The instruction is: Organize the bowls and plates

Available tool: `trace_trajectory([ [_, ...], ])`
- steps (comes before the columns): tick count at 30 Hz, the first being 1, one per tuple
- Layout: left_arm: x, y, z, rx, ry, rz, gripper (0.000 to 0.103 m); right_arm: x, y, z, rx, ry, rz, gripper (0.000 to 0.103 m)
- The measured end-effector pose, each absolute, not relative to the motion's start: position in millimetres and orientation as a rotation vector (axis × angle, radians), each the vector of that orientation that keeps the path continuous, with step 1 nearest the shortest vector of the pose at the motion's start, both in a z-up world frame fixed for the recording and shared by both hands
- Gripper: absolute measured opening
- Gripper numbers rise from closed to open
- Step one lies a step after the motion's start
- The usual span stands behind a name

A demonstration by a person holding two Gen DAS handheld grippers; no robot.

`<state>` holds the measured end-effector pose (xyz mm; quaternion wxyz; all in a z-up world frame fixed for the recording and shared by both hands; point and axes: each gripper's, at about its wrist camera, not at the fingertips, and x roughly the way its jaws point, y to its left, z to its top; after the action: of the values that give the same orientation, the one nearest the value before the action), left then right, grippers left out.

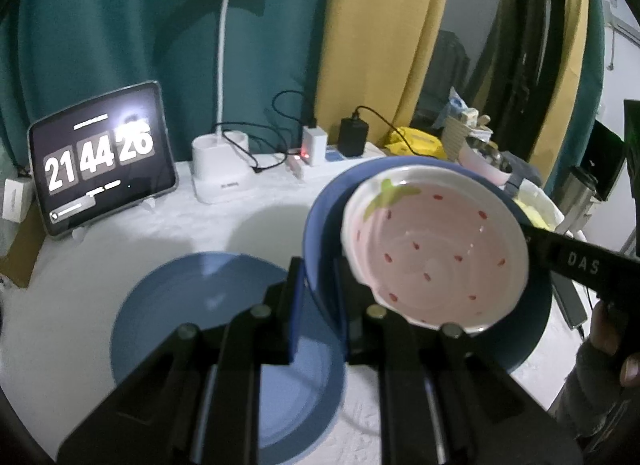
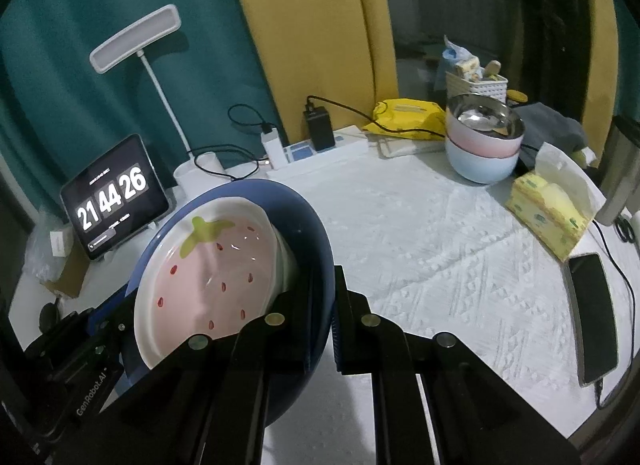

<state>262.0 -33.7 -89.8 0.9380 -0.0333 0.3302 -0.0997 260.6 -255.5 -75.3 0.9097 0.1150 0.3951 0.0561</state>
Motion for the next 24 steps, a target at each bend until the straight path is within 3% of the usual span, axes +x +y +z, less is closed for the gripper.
trace_trajectory([
  [24,266,49,-106,-0.127,0.698,-0.08,0.013,292,-167,-86,0.172,0.861,0.233,0.011],
])
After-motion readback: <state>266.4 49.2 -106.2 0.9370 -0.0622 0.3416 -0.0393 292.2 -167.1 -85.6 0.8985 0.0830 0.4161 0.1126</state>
